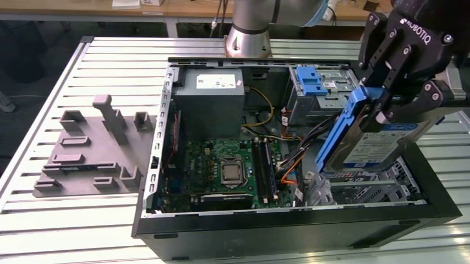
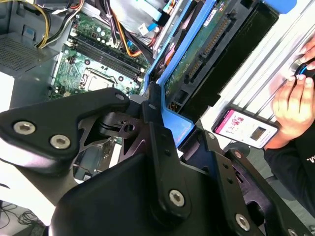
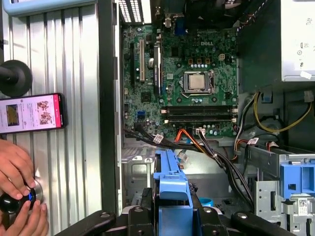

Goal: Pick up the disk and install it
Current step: 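Insert the disk into the insertion slot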

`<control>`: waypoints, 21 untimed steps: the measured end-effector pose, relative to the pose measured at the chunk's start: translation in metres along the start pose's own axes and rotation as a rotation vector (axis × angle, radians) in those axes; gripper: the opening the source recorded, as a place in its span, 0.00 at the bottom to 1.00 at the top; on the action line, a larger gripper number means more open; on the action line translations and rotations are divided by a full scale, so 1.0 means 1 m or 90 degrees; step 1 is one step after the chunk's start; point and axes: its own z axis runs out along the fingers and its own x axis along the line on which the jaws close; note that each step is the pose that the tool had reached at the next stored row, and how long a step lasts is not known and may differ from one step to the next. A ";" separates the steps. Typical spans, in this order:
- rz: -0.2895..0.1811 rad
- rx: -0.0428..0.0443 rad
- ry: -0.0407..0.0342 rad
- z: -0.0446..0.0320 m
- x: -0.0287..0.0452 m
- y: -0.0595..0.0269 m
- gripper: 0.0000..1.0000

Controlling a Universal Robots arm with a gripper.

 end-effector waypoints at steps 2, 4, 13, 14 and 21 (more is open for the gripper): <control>0.000 0.0000 0.0001 0.0004 0.0001 -0.0024 0.36; 0.000 0.0000 0.0002 0.0010 0.0002 -0.0047 0.36; 0.000 0.0000 0.0001 0.0021 0.0002 -0.0084 0.36; 0.000 0.0000 0.0000 0.0024 0.0002 -0.0090 0.36; 0.000 0.0000 0.0000 0.0045 -0.0001 -0.0150 0.36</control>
